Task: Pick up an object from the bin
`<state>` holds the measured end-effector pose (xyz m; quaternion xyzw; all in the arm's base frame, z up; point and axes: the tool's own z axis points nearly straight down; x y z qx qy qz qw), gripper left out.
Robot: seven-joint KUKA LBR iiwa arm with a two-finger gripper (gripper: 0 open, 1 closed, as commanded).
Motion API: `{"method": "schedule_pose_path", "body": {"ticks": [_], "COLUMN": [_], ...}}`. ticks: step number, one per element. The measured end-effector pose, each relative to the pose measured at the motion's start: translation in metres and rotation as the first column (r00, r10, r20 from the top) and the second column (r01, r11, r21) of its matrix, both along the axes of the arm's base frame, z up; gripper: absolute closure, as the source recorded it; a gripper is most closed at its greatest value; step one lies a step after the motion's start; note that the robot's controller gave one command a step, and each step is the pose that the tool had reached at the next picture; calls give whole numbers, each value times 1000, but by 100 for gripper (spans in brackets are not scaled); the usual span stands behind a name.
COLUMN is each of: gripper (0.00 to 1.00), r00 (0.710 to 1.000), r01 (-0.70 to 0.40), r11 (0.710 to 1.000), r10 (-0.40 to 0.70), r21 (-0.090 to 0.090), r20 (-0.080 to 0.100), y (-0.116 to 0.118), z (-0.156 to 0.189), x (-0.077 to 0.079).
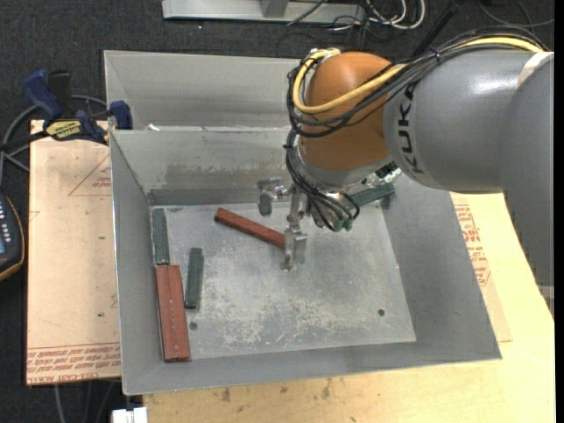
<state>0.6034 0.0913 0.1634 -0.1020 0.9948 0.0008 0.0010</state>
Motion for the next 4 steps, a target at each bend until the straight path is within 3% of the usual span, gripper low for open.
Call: {"method": "schedule_pose_path", "body": {"ticks": [1,2,3,4], "gripper": [0,0,0,100], "r00": [998,994,989,990], "r01": [63,105,146,142], "r11": [998,994,989,990], "r10": [-63,-105,-146,-142], "r21": [2,-3,-2,0], "r20": [1,2,5,2], "y": [35,-53,-97,-94], "z": [-96,-91,-88,-88], "x": [28,29,48,48]}}
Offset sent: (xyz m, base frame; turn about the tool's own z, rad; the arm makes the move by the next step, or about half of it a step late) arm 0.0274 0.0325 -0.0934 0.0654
